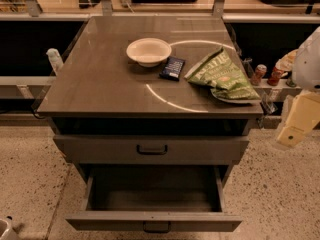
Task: Close middle drawer
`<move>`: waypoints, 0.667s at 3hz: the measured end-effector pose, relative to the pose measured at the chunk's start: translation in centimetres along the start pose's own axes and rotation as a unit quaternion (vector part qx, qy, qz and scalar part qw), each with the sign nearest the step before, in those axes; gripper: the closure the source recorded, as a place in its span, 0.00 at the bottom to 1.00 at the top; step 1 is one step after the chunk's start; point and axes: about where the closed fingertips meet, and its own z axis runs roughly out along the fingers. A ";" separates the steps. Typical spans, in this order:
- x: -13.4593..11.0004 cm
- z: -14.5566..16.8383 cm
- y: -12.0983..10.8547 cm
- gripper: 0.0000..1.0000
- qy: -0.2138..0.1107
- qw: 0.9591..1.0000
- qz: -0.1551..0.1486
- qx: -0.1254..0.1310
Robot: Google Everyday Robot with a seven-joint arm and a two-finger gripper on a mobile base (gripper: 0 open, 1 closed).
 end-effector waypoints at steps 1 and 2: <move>-0.1 0.1 0.7 0.00 -0.018 1.000 -0.014 0.001; 2.3 4.2 3.2 0.00 -0.070 0.997 -0.014 -0.028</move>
Offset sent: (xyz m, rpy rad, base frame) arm -0.0782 -0.0046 -0.1278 0.4843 0.0500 0.1015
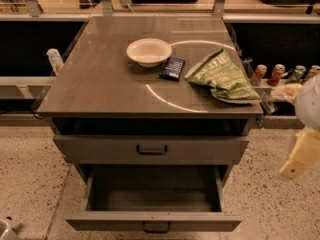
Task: Close middle drawer
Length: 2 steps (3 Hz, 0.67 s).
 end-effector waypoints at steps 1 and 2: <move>3.6 5.8 3.9 0.00 -0.078 0.995 0.038 -0.037; 5.4 11.4 7.2 0.00 -0.145 0.982 0.083 -0.091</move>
Offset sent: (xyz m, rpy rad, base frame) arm -0.0720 0.0190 -0.2110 0.5785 0.2291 -0.0733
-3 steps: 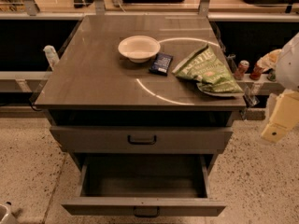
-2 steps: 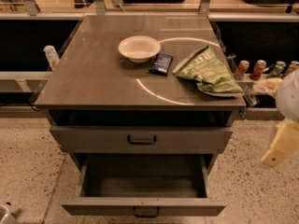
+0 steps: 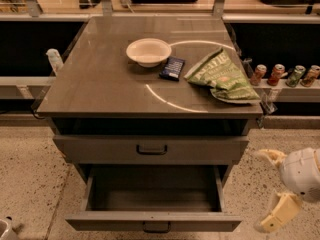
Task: Close middle drawer
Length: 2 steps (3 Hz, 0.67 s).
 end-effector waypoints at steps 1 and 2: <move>0.1 0.3 0.0 0.00 -0.004 1.000 0.003 -0.005; 0.1 0.3 0.0 0.19 -0.004 1.000 0.003 -0.005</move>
Offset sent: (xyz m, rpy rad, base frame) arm -0.0003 0.0016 -0.0043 0.0146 0.0104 0.0003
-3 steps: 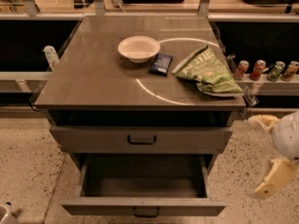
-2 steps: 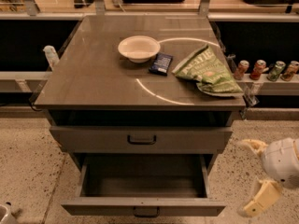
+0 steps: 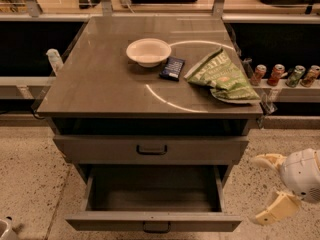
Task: Close middle drawer
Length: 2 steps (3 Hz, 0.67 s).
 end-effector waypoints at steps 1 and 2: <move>0.0 0.0 0.0 0.42 0.000 1.000 0.000 0.000; 0.0 0.0 0.0 0.66 0.000 1.000 0.000 0.000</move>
Offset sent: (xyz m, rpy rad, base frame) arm 0.0000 0.0000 0.0000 0.0000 0.0000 0.0000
